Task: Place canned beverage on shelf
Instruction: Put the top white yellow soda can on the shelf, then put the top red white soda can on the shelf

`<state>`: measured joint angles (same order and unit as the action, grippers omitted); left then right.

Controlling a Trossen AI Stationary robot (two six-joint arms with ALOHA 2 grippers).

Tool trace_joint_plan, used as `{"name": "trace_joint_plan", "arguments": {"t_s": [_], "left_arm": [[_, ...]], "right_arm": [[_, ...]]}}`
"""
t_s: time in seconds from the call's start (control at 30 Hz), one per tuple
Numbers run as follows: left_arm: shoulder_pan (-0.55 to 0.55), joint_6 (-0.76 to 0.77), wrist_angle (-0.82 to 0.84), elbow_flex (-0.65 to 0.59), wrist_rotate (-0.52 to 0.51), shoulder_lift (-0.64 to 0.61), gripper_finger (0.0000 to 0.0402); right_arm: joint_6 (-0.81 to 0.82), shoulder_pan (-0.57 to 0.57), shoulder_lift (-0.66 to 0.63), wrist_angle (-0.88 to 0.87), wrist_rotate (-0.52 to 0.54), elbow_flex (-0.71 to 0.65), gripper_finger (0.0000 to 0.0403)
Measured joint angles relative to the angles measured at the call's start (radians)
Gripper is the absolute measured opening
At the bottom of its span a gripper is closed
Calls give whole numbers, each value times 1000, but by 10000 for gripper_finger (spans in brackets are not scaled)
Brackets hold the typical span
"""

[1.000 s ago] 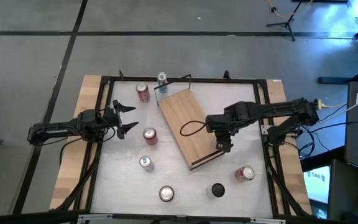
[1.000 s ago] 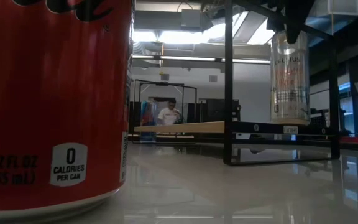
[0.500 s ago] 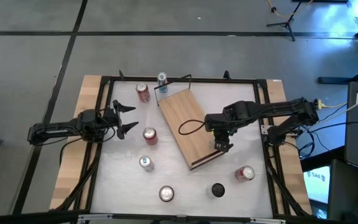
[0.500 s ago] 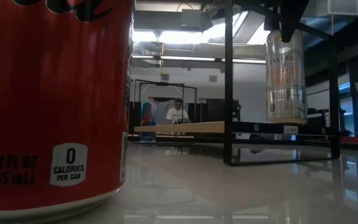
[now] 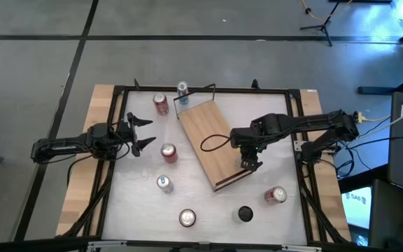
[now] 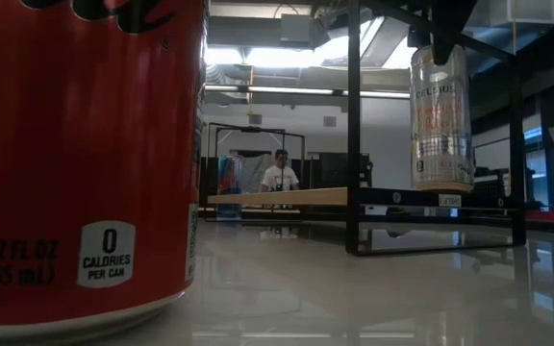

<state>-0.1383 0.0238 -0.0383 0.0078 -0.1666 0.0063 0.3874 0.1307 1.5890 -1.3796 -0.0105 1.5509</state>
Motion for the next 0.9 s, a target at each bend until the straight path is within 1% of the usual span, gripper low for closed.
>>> {"name": "trace_joint_plan", "arguments": {"t_s": [0.13,0.33,0.47,0.57,0.67,0.73,0.9], "left_arm": [[0,0,0,0,0,0,350],[0,0,0,0,0,0,350],[0,0,0,0,0,0,350],[0,0,0,0,0,0,350],[0,0,0,0,0,0,350],[0,0,0,0,0,0,350],[0,0,0,0,0,0,350]], "right_arm": [[0,0,1,4,0,0,275],[0,0,4,6,-8,-3,332],[0,1,3,4,-8,-3,357],[0,1,3,3,-15,-3,368],[0,0,3,3,-44,-3,374],[0,0,3,3,-60,-2,376],[0,0,3,2,-62,-2,375]]}}
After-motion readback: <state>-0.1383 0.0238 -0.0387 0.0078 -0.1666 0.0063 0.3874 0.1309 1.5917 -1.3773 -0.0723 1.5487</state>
